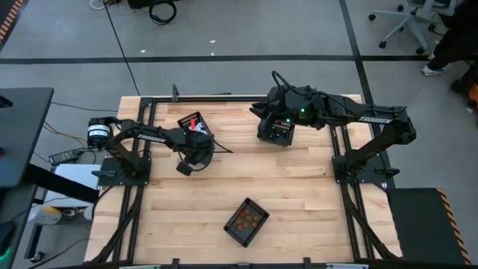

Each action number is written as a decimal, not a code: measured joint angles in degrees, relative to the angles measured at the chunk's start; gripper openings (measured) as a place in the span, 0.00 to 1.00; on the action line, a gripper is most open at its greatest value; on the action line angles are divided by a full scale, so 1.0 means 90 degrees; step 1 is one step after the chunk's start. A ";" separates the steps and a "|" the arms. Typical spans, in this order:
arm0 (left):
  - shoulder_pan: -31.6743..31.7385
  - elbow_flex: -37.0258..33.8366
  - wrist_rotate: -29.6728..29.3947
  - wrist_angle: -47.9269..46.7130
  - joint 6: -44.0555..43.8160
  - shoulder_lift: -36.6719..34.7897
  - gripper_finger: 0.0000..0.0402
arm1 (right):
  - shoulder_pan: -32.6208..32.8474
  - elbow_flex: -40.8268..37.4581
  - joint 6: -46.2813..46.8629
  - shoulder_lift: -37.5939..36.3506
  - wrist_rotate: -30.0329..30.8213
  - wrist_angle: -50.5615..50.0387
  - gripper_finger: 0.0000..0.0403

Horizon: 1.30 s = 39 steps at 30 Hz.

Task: Sort Halloween decoration
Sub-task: Put the orange pumpkin toy into the bottom black basket

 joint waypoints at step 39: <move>-0.0452 0.0748 0.1156 0.0928 -0.2045 0.0001 0.14 | 0.0155 0.0000 0.0044 -0.0009 -0.0042 -0.0567 0.21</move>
